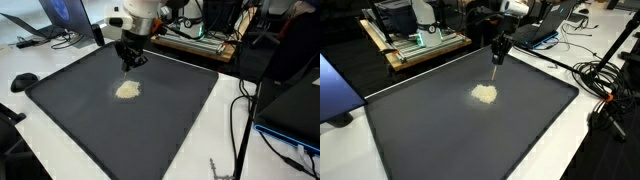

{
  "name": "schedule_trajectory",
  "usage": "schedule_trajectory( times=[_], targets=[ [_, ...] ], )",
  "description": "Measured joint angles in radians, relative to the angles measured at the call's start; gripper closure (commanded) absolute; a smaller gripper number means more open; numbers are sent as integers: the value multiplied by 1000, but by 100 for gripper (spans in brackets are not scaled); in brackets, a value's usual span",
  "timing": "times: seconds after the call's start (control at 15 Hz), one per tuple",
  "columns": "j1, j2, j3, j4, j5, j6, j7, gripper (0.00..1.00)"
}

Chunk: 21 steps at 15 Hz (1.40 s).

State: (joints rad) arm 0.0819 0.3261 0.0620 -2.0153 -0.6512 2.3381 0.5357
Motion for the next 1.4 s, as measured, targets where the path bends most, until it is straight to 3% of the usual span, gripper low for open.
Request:
schedule_trajectory(
  times=[0.4, 0.73, 1.4],
  targets=[
    [-50, -29, -57, -99, 188, 156, -219, 97],
    [-59, -28, -74, -133, 307, 205, -351, 97],
    [-60, 3, -95, -128, 356, 216, -399, 97]
  ],
)
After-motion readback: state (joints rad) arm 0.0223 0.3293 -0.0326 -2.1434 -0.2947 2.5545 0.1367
